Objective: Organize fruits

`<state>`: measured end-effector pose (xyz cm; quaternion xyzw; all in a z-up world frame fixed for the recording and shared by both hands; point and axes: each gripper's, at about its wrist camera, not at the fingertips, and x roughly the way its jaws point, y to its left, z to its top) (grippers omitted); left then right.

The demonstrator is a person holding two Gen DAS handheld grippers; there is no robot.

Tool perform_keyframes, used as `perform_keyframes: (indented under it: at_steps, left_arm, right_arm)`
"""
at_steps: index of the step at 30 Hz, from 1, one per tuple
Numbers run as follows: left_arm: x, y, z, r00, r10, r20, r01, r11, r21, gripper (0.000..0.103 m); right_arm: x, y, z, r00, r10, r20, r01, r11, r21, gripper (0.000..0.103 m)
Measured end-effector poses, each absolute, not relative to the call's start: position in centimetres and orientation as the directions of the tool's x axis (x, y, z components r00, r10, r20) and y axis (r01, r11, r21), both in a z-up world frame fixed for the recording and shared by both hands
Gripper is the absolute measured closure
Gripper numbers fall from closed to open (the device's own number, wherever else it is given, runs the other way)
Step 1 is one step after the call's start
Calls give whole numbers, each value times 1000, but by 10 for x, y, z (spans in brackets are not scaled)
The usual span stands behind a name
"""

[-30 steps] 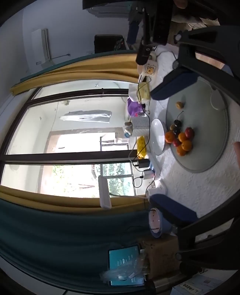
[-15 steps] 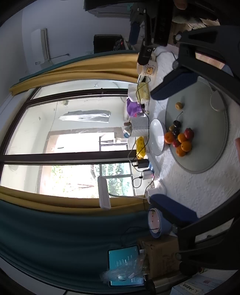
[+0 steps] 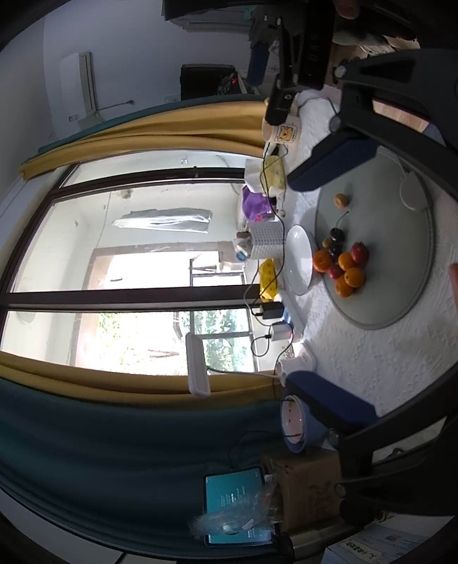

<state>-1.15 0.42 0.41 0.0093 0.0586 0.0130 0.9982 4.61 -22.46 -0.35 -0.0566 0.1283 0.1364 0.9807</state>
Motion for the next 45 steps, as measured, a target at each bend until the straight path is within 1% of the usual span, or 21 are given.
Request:
perform_keyframes:
  at_steps: [45]
  left_arm:
    - [-13, 4, 2, 993, 16, -114, -14, 1000, 16, 1]
  right_arm:
    - [46, -219, -3, 925, 264, -273, -293, 953, -71, 16]
